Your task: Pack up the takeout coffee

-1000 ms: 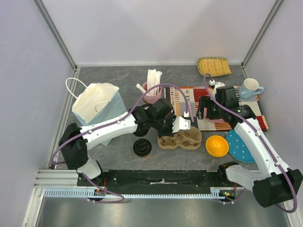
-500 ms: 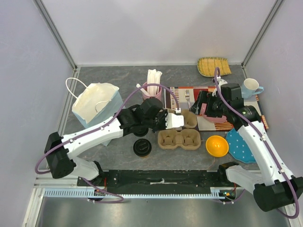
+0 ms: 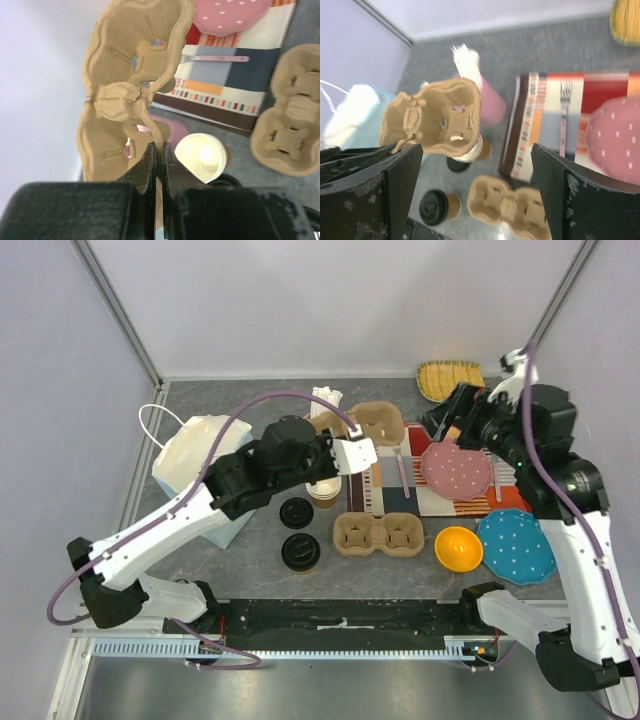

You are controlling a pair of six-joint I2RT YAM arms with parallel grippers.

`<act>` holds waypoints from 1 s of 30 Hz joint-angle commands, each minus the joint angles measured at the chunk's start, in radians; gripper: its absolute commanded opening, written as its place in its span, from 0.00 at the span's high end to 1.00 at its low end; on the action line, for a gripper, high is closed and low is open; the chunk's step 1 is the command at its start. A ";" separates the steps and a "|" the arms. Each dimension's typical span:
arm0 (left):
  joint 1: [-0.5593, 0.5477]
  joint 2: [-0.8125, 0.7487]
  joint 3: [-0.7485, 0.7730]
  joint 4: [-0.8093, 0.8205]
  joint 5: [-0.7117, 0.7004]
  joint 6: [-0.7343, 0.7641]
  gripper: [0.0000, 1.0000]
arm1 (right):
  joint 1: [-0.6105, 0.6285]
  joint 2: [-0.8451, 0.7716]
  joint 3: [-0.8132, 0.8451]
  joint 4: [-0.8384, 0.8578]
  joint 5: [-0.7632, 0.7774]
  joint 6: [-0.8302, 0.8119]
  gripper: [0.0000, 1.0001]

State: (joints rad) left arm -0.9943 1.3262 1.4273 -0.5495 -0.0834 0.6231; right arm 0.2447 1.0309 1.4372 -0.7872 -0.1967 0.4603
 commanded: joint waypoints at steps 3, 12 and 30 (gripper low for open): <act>0.040 -0.082 0.129 -0.085 -0.186 0.012 0.98 | -0.004 0.009 0.196 0.059 0.036 -0.011 0.02; 0.307 -0.140 0.329 -0.250 -0.222 -0.020 0.98 | -0.004 0.072 0.111 0.141 -0.053 0.017 0.02; 0.846 -0.197 0.165 -0.484 0.198 -0.175 0.98 | -0.004 0.083 0.042 0.148 -0.090 -0.028 0.02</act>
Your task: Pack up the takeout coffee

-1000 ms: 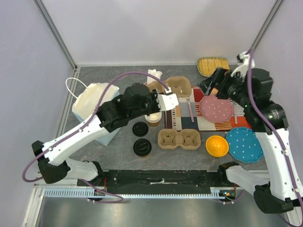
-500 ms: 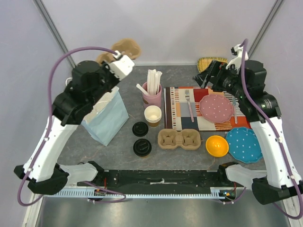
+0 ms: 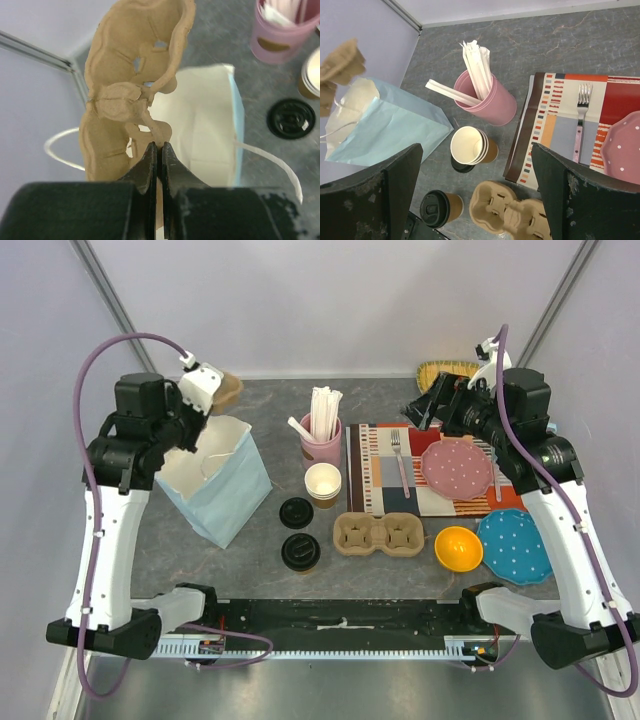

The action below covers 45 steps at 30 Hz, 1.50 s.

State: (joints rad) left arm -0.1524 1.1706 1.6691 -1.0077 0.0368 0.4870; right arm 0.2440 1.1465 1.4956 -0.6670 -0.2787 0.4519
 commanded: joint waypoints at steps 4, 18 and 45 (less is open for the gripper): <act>0.004 -0.092 -0.144 -0.032 0.077 -0.047 0.98 | -0.003 -0.042 -0.031 0.023 -0.002 -0.019 0.02; 0.004 -0.176 -0.181 -0.086 0.034 -0.013 0.98 | -0.003 -0.044 -0.035 0.023 -0.010 0.005 0.02; 0.004 -0.138 -0.289 -0.242 0.091 0.009 0.98 | -0.003 -0.117 -0.101 0.014 0.012 -0.002 0.02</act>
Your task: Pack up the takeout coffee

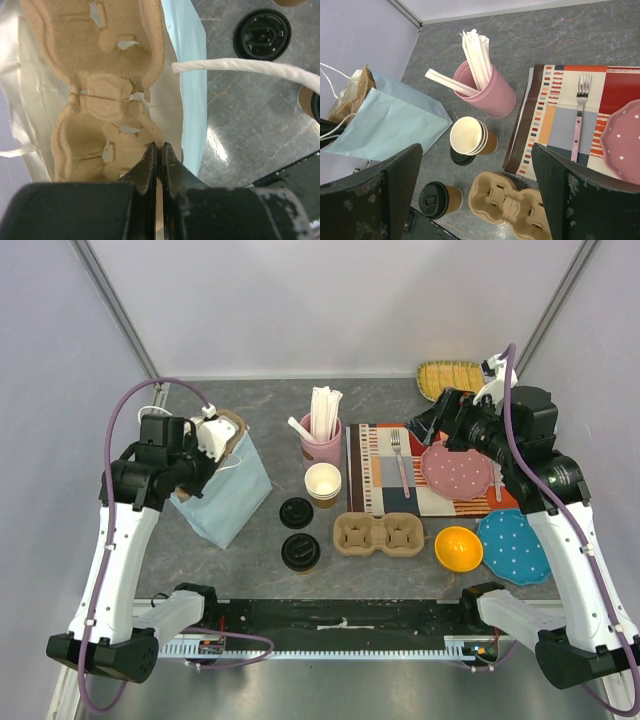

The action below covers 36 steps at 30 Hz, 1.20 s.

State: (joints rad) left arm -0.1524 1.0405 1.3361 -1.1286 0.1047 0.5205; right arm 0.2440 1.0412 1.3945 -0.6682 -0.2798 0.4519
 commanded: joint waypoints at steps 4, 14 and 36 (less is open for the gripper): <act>0.004 -0.010 0.084 -0.169 -0.032 -0.020 0.98 | -0.003 0.009 0.017 0.015 0.001 -0.002 0.02; 0.004 -0.028 0.058 -0.125 -0.020 -0.019 0.98 | -0.005 0.023 0.018 0.028 -0.009 0.001 0.02; 0.004 0.076 -0.018 0.090 0.170 0.072 0.98 | -0.003 0.014 0.011 0.028 -0.002 -0.004 0.02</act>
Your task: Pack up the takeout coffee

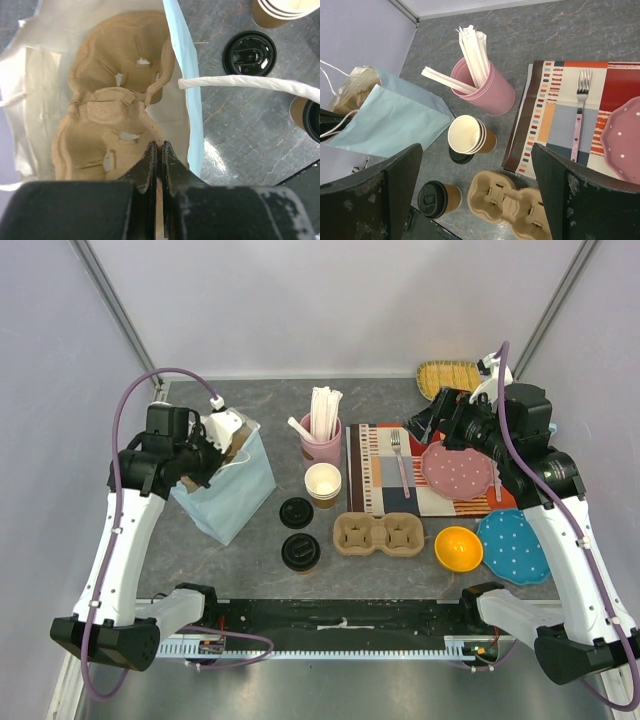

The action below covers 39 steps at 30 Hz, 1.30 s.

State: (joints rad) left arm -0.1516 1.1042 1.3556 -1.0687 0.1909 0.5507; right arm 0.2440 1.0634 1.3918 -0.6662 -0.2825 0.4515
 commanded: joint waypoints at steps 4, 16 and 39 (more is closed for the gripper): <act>0.003 0.034 0.023 0.023 0.120 0.035 0.98 | -0.003 -0.002 0.027 0.024 -0.004 -0.005 0.02; 0.000 0.029 0.044 -0.054 0.203 0.167 0.98 | -0.002 0.004 0.035 0.019 0.000 -0.007 0.02; 0.001 0.036 -0.211 0.095 0.157 0.174 0.98 | -0.003 -0.020 0.021 -0.001 0.017 -0.017 0.02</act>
State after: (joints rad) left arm -0.1516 1.1358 1.1435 -1.0142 0.3534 0.7166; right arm 0.2440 1.0527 1.3933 -0.6716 -0.2729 0.4438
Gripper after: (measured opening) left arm 0.044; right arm 0.982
